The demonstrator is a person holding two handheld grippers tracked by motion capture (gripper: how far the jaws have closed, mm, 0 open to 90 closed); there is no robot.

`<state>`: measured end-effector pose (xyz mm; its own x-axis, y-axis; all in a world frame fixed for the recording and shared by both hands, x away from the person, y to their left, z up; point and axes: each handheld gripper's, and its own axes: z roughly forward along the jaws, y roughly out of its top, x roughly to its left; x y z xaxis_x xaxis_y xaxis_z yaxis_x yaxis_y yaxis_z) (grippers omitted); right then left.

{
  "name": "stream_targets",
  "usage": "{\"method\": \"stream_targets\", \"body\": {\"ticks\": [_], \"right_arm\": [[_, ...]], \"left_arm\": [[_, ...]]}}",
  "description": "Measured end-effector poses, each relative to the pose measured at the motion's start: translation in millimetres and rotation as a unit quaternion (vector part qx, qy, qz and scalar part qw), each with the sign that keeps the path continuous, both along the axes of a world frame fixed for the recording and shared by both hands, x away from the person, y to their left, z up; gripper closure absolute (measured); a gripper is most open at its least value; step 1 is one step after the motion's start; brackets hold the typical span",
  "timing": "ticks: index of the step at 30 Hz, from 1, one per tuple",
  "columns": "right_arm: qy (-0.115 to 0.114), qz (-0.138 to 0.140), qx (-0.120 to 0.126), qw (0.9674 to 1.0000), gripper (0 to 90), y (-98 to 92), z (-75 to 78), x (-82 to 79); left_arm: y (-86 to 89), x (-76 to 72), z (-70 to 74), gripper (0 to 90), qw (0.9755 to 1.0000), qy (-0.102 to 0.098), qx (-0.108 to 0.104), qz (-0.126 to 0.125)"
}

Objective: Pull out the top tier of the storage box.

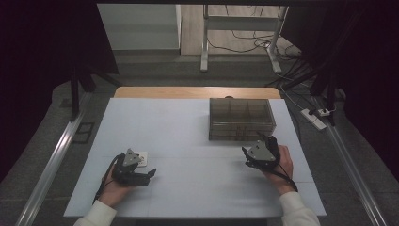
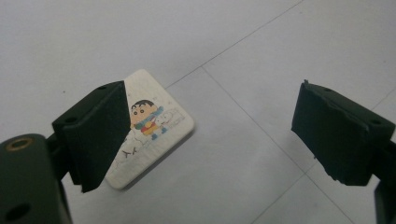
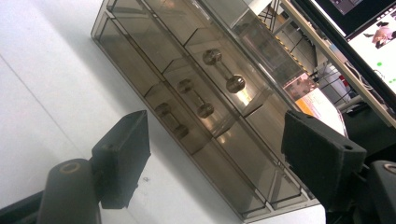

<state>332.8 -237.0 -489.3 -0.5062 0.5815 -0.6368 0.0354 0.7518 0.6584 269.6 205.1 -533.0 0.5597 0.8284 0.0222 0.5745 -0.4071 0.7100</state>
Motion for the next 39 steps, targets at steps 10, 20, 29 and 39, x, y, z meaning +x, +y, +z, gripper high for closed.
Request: {"method": "stream_targets", "body": {"ticks": [10,20,29,39], "right_arm": [[-0.004,-0.005,-0.004,1.0000,24.5,2.5,0.9,6.6],[-0.001,-0.008,-0.012,0.9999,27.1,4.7,-2.3,12.9],[-0.010,-0.006,-0.027,0.9996,29.9,8.7,-5.5,16.4],[-0.024,-0.006,-0.058,0.9980,34.1,13.0,-9.0,20.6]], "left_arm": [[0.5,0.2,0.2,11.7,1.0000,-0.001,0.000,0.006],[-0.2,0.0,-0.3,11.7,1.0000,-0.001,0.005,0.005],[-0.7,-0.3,-0.4,11.8,1.0000,0.000,0.006,0.003],[-0.4,-0.4,-0.5,11.8,1.0000,0.000,0.009,0.003]]}}
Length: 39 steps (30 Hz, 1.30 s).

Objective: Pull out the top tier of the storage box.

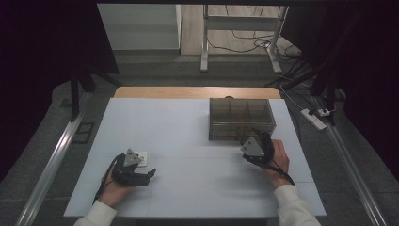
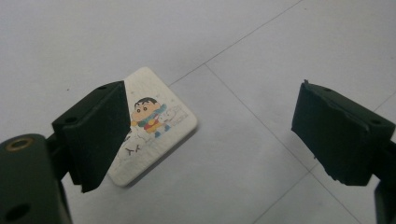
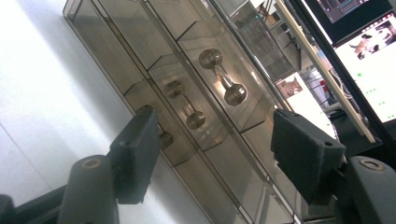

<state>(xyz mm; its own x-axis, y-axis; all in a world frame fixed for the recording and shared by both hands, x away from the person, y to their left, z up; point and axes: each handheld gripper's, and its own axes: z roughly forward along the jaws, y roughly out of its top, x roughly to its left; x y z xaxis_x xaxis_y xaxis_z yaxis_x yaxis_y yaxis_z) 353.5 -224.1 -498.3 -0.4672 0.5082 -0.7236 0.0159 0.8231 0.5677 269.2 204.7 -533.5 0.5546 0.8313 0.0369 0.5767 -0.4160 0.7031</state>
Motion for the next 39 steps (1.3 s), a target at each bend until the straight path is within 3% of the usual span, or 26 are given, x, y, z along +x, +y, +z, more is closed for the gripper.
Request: {"method": "stream_targets", "body": {"ticks": [17,39], "right_arm": [[-0.025,0.010,-0.027,0.9993,41.6,4.9,-1.6,4.5],[-0.038,0.016,-0.050,0.9979,51.0,11.2,-2.8,10.5]], "left_arm": [[0.4,0.2,-0.4,11.8,1.0000,0.001,0.002,0.000],[0.1,0.5,-1.4,11.7,1.0000,0.002,0.004,-0.001]]}}
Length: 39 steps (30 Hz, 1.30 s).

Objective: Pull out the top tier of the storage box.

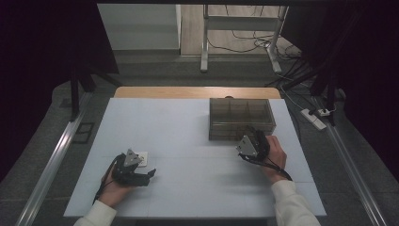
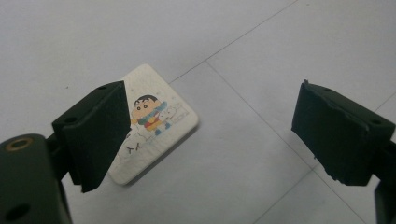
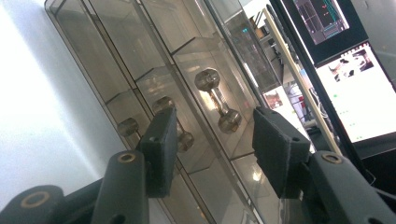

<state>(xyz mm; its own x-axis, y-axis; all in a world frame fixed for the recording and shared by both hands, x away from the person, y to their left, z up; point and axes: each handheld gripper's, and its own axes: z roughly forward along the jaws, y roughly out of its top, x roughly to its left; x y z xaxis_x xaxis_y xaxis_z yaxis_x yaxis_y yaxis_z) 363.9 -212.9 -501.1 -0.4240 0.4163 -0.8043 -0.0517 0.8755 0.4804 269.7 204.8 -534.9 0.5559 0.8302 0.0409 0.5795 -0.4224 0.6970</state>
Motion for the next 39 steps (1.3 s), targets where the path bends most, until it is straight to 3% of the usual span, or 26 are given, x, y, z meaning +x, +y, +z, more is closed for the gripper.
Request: {"method": "stream_targets", "body": {"ticks": [10,11,12,17,21,39], "right_arm": [[-0.015,-0.002,-0.015,0.9998,57.5,1.7,-1.6,0.7],[-0.008,-0.002,-0.017,0.9998,58.1,1.7,-1.1,0.6],[-0.021,-0.003,-0.015,0.9997,58.8,1.9,-2.4,1.0],[-0.008,-0.002,-0.021,0.9998,60.3,1.7,-2.3,1.3],[-0.024,0.001,-0.026,0.9994,61.7,2.4,-4.9,2.5],[-0.050,-0.004,-0.037,0.9981,71.6,3.5,-6.1,1.7]], "left_arm": [[0.2,-0.2,0.1,11.8,1.0000,0.000,0.000,0.001],[0.2,-0.1,0.1,11.7,1.0000,0.000,0.000,0.001],[0.2,-0.1,0.1,11.8,1.0000,0.000,0.000,0.000],[0.2,-0.1,-0.1,11.8,1.0000,0.000,0.001,0.000],[0.7,0.1,-0.3,11.8,1.0000,0.001,0.000,0.001],[0.5,0.0,-0.5,11.8,1.0000,0.001,0.002,0.000]]}}
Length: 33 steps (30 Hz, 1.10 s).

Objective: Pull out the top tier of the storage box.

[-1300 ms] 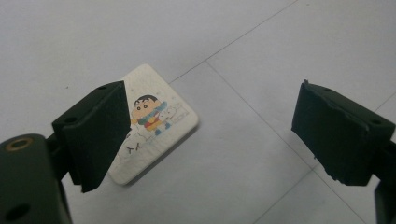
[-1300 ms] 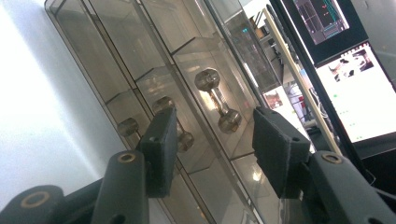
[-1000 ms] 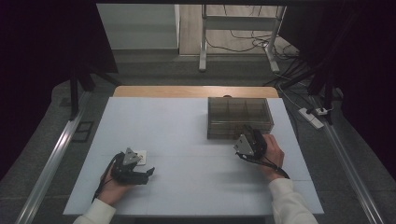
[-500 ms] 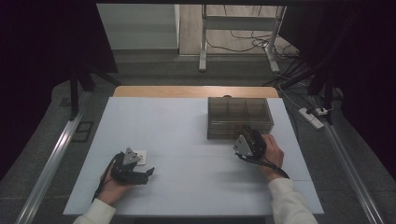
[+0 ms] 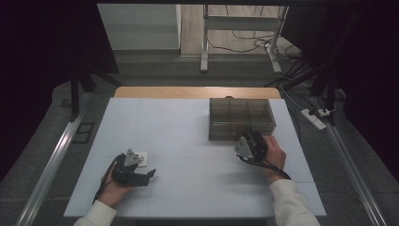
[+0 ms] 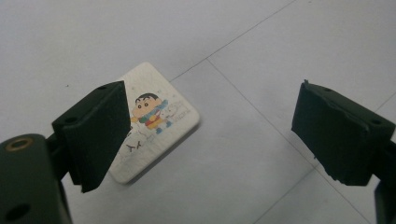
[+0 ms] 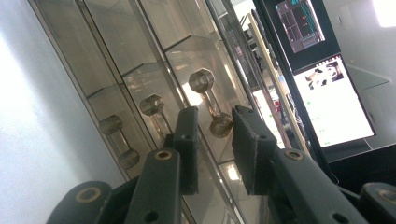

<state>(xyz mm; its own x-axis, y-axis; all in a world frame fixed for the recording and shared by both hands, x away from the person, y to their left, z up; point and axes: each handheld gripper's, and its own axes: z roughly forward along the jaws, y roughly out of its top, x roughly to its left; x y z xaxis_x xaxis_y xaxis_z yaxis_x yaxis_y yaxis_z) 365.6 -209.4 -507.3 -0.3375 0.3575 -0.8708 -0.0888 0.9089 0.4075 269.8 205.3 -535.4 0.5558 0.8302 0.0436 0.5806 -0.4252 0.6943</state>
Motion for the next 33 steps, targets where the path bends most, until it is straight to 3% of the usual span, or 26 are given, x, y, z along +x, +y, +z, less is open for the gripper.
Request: {"method": "stream_targets", "body": {"ticks": [10,33], "right_arm": [[-0.007,-0.007,0.000,0.9999,77.3,-0.7,0.4,-0.3],[-0.007,-0.004,-0.004,1.0000,78.2,-1.2,0.7,-0.8]], "left_arm": [[-0.5,-0.1,-0.4,11.8,1.0000,0.000,0.002,-0.002],[0.1,0.1,-0.4,11.8,1.0000,0.000,0.007,-0.002]]}}
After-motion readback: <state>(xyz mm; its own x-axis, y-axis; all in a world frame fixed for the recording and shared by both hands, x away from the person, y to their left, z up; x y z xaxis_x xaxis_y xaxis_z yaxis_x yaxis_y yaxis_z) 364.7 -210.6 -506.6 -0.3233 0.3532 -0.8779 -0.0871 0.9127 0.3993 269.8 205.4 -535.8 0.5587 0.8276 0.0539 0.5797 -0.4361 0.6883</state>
